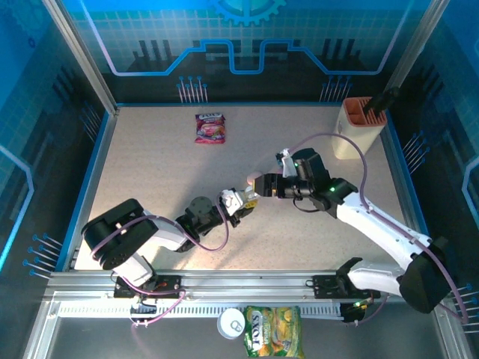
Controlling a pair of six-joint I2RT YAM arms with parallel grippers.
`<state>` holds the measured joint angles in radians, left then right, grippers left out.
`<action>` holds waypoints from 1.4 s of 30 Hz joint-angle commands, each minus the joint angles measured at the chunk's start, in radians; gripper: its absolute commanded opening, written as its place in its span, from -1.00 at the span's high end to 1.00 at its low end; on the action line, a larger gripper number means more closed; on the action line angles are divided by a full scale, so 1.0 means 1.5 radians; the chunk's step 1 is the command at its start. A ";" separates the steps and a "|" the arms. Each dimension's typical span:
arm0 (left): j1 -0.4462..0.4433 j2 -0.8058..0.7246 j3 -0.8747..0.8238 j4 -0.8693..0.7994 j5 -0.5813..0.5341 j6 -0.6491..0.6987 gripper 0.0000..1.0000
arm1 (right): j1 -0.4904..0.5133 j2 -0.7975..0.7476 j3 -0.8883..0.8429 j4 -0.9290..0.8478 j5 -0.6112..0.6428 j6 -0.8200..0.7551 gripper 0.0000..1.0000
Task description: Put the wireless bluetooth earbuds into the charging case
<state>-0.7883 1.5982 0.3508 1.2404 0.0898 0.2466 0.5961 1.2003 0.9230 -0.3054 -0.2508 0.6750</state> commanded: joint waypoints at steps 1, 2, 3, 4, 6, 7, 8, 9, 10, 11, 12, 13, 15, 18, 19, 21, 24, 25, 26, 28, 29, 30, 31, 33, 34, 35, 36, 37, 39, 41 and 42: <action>-0.001 0.003 -0.002 0.033 -0.003 0.033 0.90 | 0.028 0.047 0.077 -0.082 0.084 -0.050 -0.43; -0.002 0.002 -0.002 0.034 0.000 0.032 0.90 | 0.034 0.062 0.094 -0.097 0.097 -0.057 -0.44; -0.002 -0.001 -0.001 0.034 0.001 0.030 0.90 | 0.041 0.082 0.111 -0.109 0.109 -0.064 -0.44; -0.001 -0.002 -0.001 0.032 0.000 0.028 0.90 | 0.047 0.099 0.125 -0.121 0.120 -0.069 -0.44; -0.001 -0.006 -0.001 0.032 -0.002 0.026 0.90 | 0.052 0.125 0.149 -0.146 0.133 -0.080 -0.43; -0.002 -0.007 -0.002 0.032 -0.004 0.025 0.90 | 0.055 0.133 0.156 -0.157 0.142 -0.085 -0.44; -0.001 -0.008 -0.002 0.030 -0.006 0.024 0.89 | 0.057 0.137 0.160 -0.165 0.146 -0.089 -0.44; -0.001 -0.008 -0.003 0.028 -0.011 0.022 0.88 | 0.059 0.140 0.162 -0.170 0.148 -0.093 -0.43; -0.001 -0.010 -0.002 0.025 -0.017 0.019 0.88 | 0.063 0.140 0.162 -0.175 0.149 -0.102 -0.43; -0.001 -0.010 -0.003 0.022 -0.022 0.017 0.88 | 0.068 0.139 0.162 -0.182 0.151 -0.109 -0.43; -0.001 -0.011 -0.002 0.019 -0.031 0.014 0.89 | 0.073 0.138 0.162 -0.190 0.156 -0.116 -0.44; -0.001 -0.009 -0.002 0.018 -0.036 0.012 0.88 | 0.075 0.135 0.161 -0.198 0.160 -0.120 -0.44; -0.002 -0.008 -0.002 0.021 -0.038 0.010 0.89 | 0.075 0.125 0.153 -0.211 0.161 -0.124 -0.44; -0.001 -0.009 -0.001 0.019 -0.036 0.000 0.89 | 0.075 0.100 0.129 -0.214 0.164 -0.126 -0.44; -0.001 -0.010 0.000 0.017 -0.036 -0.005 0.88 | 0.075 0.089 0.121 -0.214 0.164 -0.126 -0.45; 0.000 -0.016 0.000 0.005 -0.033 -0.015 0.88 | 0.072 0.066 0.106 -0.207 0.162 -0.130 -0.45; 0.001 -0.031 0.001 -0.024 -0.024 -0.021 0.88 | 0.059 0.026 0.076 -0.180 0.149 -0.142 -0.45; 0.002 -0.037 -0.001 -0.033 -0.019 -0.022 0.87 | 0.050 0.012 0.065 -0.172 0.136 -0.152 -0.45; 0.003 -0.042 -0.004 -0.039 -0.011 -0.022 0.87 | 0.043 -0.001 0.060 -0.167 0.123 -0.163 -0.45; 0.011 -0.064 -0.011 -0.065 0.029 -0.026 0.87 | 0.033 -0.033 0.045 -0.154 0.101 -0.207 -0.45; 0.015 -0.077 -0.009 -0.097 0.045 -0.033 0.87 | 0.029 -0.046 0.036 -0.148 0.093 -0.229 -0.46; 0.023 -0.098 -0.001 -0.152 0.059 -0.047 0.87 | 0.026 -0.063 0.027 -0.144 0.088 -0.251 -0.47; 0.031 -0.121 0.010 -0.223 0.080 -0.059 0.87 | 0.020 -0.076 0.022 -0.143 0.087 -0.264 -0.47; 0.046 -0.158 0.038 -0.362 0.109 -0.077 0.87 | 0.014 -0.095 0.015 -0.147 0.080 -0.280 -0.48; 0.052 -0.172 0.057 -0.439 0.117 -0.080 0.87 | 0.013 -0.103 0.012 -0.148 0.074 -0.290 -0.48; 0.055 -0.180 0.073 -0.500 0.123 -0.079 0.87 | 0.013 -0.109 0.008 -0.147 0.062 -0.299 -0.48; 0.056 -0.188 0.095 -0.578 0.120 -0.080 0.87 | 0.014 -0.115 0.003 -0.146 0.048 -0.310 -0.48; 0.057 -0.195 0.115 -0.645 0.119 -0.078 0.87 | 0.014 -0.120 0.000 -0.145 0.037 -0.316 -0.49; 0.058 -0.213 0.163 -0.783 0.116 -0.081 0.85 | 0.014 -0.132 -0.008 -0.145 0.032 -0.320 -0.49; 0.064 -0.225 0.182 -0.839 0.113 -0.096 0.83 | 0.014 -0.143 -0.021 -0.133 0.021 -0.320 -0.49; 0.069 -0.229 0.186 -0.854 0.113 -0.105 0.83 | 0.013 -0.151 -0.033 -0.115 0.005 -0.325 -0.50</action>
<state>-0.7017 1.2942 0.5865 0.2535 0.2276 0.1329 0.6250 1.0054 0.9058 -0.5217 -0.1772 0.2329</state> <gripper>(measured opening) 0.213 0.745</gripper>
